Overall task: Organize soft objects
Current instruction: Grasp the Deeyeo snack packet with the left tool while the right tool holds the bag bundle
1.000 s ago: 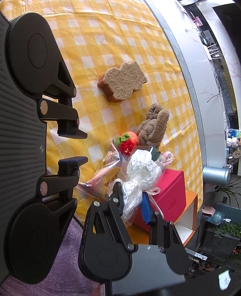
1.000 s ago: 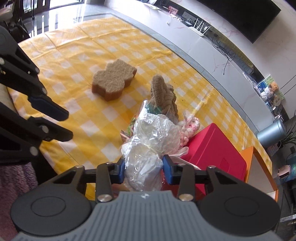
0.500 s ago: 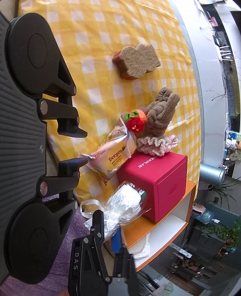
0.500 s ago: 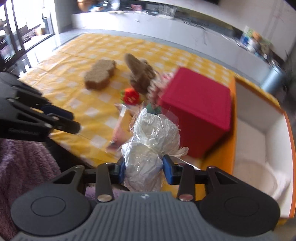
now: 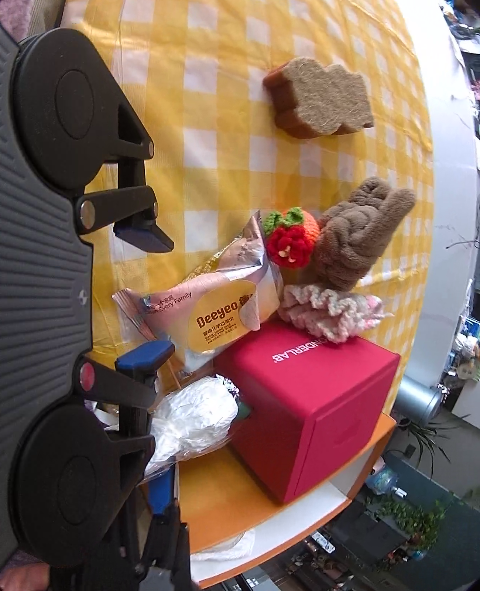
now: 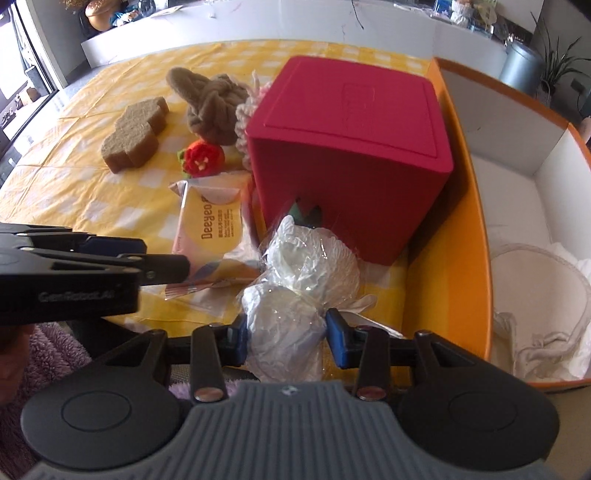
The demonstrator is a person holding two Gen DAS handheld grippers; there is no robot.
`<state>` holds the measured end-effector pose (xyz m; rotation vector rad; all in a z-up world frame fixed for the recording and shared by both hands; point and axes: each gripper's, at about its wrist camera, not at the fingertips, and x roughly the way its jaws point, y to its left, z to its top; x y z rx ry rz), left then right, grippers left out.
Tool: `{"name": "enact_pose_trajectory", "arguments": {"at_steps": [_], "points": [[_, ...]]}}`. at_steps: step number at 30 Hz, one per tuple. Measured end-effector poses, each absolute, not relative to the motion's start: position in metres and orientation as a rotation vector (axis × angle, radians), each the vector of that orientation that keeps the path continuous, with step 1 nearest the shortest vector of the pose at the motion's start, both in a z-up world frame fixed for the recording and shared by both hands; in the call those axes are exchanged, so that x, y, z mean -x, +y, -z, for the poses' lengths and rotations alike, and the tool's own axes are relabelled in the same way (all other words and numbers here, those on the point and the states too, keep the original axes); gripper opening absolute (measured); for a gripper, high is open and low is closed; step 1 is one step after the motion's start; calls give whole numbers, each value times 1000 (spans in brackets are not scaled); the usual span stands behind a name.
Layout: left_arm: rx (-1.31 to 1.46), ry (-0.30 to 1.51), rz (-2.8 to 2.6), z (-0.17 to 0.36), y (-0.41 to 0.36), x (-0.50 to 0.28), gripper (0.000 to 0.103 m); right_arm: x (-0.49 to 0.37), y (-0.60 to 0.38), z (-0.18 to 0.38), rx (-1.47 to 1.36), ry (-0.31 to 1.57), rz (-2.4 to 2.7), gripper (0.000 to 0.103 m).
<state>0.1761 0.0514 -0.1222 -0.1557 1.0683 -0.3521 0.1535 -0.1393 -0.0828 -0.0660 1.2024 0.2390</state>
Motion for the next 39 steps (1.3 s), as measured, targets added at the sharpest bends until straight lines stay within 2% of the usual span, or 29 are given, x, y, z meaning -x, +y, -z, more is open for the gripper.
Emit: {"name": "enact_pose_trajectory", "arguments": {"at_steps": [3, 5, 12, 13, 15, 16, 20, 25, 30, 33, 34, 36, 37, 38, 39], "points": [[165, 1090, 342, 131, 46, -184, 70, -158, -142, 86, 68, 1239, -246, 41], [174, 1101, 345, 135, 43, -188, 76, -163, -144, 88, 57, 1261, -252, 41], [132, 1103, 350, 143, 25, -193, 79, -169, -146, 93, 41, 1288, -273, 43], [125, 1099, 347, 143, 24, -193, 76, -169, -145, 95, 39, 1290, -276, 43], [113, 1095, 361, 142, 20, -190, 56, -169, -146, 96, 34, 1291, -279, 43], [102, 1096, 363, 140, 19, -189, 50, -169, -146, 98, 28, 1292, -281, 43], [85, 1112, 370, 134, 23, -184, 37, -166, -150, 96, 18, 1282, -282, 43], [47, 1116, 352, 122, 37, -170, 30, -157, -154, 91, 20, 1258, -274, 43], [-60, 1204, 446, 118, 46, -157, 30, -149, -155, 89, 7, 1230, -259, 43], [-93, 1233, 445, 118, 56, -153, 36, -146, -158, 90, -14, 1219, -244, 43], [-99, 1230, 421, 118, 59, -152, 42, -145, -158, 90, -14, 1213, -239, 43], [-91, 1205, 389, 115, 64, -149, 60, -142, -156, 89, -3, 1197, -231, 43], [-65, 1188, 377, 113, 67, -147, 73, -141, -155, 88, 5, 1185, -228, 43], [-35, 1176, 367, 111, 69, -146, 81, -139, -154, 88, 13, 1174, -224, 43], [2, 1168, 355, 110, 71, -146, 82, -138, -153, 88, 16, 1166, -221, 43]]}}
